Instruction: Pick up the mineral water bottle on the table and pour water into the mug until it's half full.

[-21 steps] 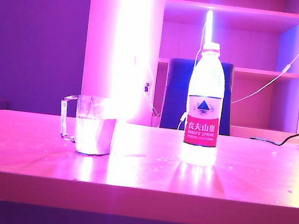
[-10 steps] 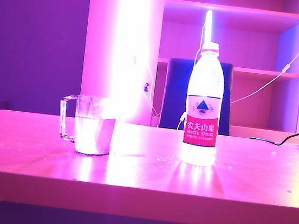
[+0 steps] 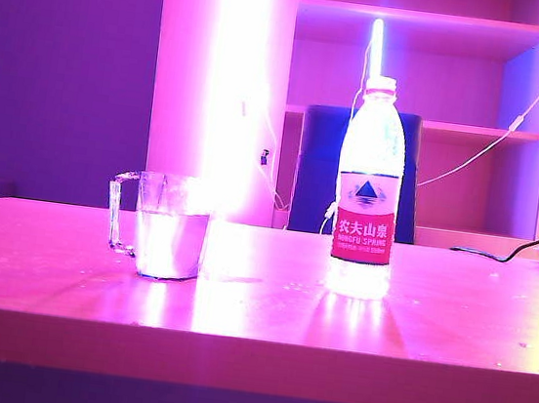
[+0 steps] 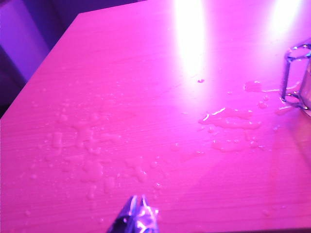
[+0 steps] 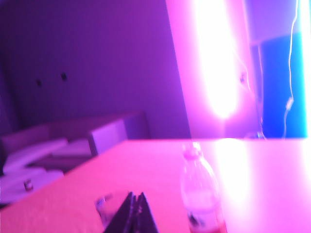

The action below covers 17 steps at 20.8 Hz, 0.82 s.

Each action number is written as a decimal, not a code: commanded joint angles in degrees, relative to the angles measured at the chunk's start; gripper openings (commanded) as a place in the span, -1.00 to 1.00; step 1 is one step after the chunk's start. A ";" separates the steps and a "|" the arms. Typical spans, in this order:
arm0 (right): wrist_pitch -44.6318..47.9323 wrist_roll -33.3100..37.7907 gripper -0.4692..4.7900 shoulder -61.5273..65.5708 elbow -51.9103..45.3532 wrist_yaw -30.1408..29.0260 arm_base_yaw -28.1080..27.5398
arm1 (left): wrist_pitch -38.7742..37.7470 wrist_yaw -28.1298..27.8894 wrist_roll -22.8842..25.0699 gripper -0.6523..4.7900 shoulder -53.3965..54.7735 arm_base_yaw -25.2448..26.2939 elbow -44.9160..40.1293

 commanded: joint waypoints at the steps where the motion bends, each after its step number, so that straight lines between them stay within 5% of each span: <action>1: -3.50 0.04 -0.84 -0.09 0.13 0.22 0.07 | 4.76 0.20 -0.42 -0.78 -0.02 0.15 -0.13; 4: -7.30 0.04 -0.84 -0.11 0.13 0.24 0.04 | 15.63 5.09 -4.61 -0.78 -0.02 0.20 -3.06; 10: -14.08 0.04 -0.84 -0.13 0.13 0.22 0.04 | 31.06 5.84 -7.06 -0.78 -0.02 0.17 -12.90; 17: -18.99 0.04 -0.84 -0.13 0.13 0.22 0.07 | 29.86 5.62 -10.19 -0.78 -0.02 0.20 -16.00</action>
